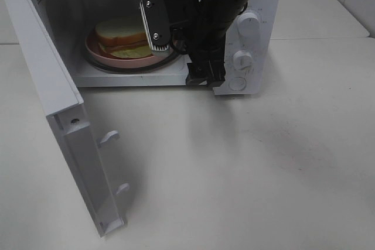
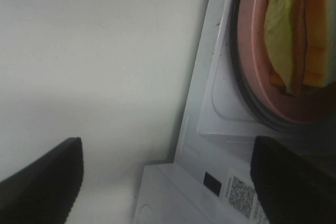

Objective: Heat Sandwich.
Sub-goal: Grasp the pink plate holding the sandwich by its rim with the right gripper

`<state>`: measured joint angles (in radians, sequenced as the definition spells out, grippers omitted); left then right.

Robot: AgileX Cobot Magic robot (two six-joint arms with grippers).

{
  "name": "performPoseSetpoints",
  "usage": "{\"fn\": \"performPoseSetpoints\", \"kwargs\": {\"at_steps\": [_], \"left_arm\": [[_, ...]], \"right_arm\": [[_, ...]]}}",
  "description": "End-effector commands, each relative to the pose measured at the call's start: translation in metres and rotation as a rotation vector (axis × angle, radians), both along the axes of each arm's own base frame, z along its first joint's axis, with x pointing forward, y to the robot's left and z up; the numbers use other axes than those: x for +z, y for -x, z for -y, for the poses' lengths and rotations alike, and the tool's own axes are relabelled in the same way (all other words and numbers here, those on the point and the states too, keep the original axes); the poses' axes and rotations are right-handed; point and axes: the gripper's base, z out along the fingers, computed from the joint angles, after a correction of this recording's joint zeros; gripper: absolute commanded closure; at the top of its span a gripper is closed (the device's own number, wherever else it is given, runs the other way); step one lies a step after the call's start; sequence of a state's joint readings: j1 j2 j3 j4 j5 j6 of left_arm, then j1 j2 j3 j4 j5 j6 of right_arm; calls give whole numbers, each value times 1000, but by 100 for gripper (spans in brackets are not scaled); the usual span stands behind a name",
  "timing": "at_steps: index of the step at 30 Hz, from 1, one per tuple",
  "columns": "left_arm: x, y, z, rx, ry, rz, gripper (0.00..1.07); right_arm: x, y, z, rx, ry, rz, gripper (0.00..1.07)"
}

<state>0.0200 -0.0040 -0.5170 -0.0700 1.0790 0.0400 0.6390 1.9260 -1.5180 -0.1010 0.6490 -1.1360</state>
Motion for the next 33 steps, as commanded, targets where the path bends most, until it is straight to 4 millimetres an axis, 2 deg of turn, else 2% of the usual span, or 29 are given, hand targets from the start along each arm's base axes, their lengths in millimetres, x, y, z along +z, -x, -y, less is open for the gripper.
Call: {"fn": "performPoseSetpoints", "kwargs": {"at_steps": [1, 9, 12, 21, 33], "left_arm": [[0, 1, 0, -4, 3, 16, 6], [0, 1, 0, -4, 3, 16, 6], [0, 1, 0, -4, 3, 16, 6], [0, 1, 0, -4, 3, 16, 6], [0, 1, 0, -4, 3, 16, 6]], "right_arm": [[-8, -9, -9, -5, -14, 4, 25], [-25, -33, -27, -2, -40, 33, 26], [-37, -44, -36, -2, -45, 36, 26], [-60, -63, -52, -11, -69, 30, 27], [-66, -81, -70, -1, -52, 45, 28]]}}
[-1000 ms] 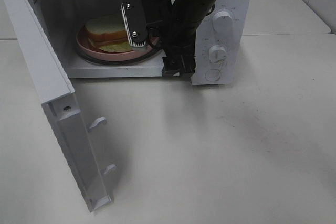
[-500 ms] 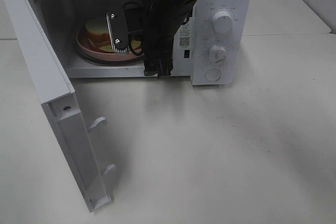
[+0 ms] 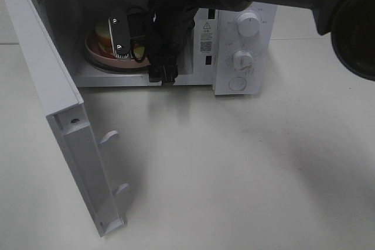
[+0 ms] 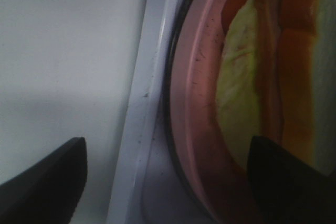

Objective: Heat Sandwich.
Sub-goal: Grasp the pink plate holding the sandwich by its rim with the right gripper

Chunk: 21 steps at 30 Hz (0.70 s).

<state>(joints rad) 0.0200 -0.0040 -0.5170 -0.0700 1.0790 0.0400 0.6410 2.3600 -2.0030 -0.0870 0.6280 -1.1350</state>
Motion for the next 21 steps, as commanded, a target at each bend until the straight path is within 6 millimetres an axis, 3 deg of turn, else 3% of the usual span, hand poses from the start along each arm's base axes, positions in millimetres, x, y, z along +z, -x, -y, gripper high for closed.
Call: {"fn": "performPoseSetpoints", "kwargs": {"at_steps": [1, 13, 21], "left_arm": [[0, 1, 0, -4, 3, 16, 6], [0, 1, 0, -4, 3, 16, 6], [0, 1, 0, -4, 3, 16, 6]], "right_arm": [[-4, -5, -11, -13, -9, -3, 28], [-29, -12, -19, -37, -16, -50, 29], [-34, -12, -21, -35, -35, -53, 29]]}}
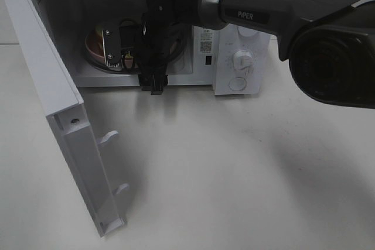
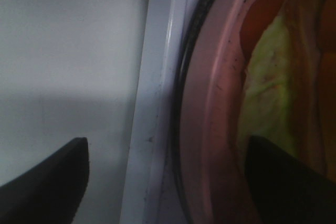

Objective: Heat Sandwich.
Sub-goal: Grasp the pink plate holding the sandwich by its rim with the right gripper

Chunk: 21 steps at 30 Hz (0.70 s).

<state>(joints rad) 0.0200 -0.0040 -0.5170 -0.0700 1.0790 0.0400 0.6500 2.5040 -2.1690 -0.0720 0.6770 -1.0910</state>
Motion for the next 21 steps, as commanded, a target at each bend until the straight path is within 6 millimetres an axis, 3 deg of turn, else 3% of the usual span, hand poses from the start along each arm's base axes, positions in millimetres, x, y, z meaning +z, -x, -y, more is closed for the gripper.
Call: {"fn": "performPoseSetpoints", "kwargs": {"at_steps": [1, 10, 14, 18, 19, 20, 21], "left_arm": [[0, 1, 0, -4, 3, 16, 6], [0, 1, 0, -4, 3, 16, 6], [0, 1, 0, -4, 3, 16, 6], [0, 1, 0, -4, 3, 16, 6], [0, 1, 0, -4, 3, 16, 6], [0, 1, 0, -4, 3, 16, 6], [0, 1, 0, -4, 3, 16, 6]], "right_arm": [[-4, 1, -4, 1, -20, -11, 29], [-22, -4, 0, -18, -18, -20, 31], [-22, -5, 1, -72, -45, -37, 43], [-22, -4, 1, -78, -43, -45, 77], [-22, -4, 1, -78, -43, -45, 77], [-22, -4, 1, -80, -37, -54, 95], [-23, -3, 2, -80, -34, -58, 102]]}}
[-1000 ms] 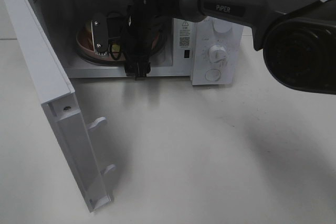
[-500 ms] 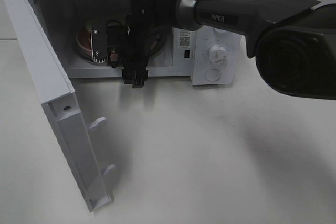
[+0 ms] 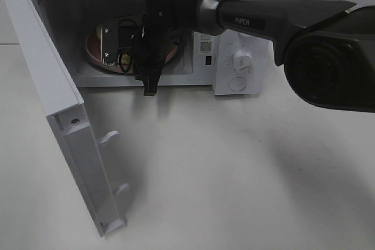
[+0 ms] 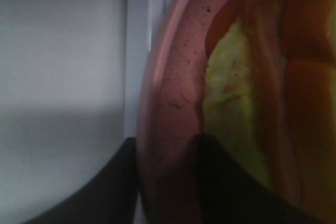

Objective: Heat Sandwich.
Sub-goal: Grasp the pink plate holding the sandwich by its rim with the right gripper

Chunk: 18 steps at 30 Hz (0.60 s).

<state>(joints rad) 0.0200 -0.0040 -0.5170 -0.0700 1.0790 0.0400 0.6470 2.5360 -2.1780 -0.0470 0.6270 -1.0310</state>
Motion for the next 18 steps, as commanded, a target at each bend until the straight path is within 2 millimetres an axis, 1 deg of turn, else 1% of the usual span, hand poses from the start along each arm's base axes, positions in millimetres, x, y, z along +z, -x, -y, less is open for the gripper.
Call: {"fn": "performPoseSetpoints", "kwargs": {"at_steps": [1, 5, 11, 15, 18], "left_arm": [[0, 1, 0, -4, 3, 16, 6], [0, 1, 0, -4, 3, 16, 6], [0, 1, 0, -4, 3, 16, 6], [0, 1, 0, -4, 3, 16, 6], [0, 1, 0, -4, 3, 16, 6]], "right_arm": [[-10, 1, 5, -21, 32, -54, 107], [-11, 2, 6, -23, 38, -67, 107], [-4, 4, 7, -23, 39, -74, 107], [7, 8, 10, -9, 44, -67, 107], [8, 11, 12, 8, 59, -68, 107]]}}
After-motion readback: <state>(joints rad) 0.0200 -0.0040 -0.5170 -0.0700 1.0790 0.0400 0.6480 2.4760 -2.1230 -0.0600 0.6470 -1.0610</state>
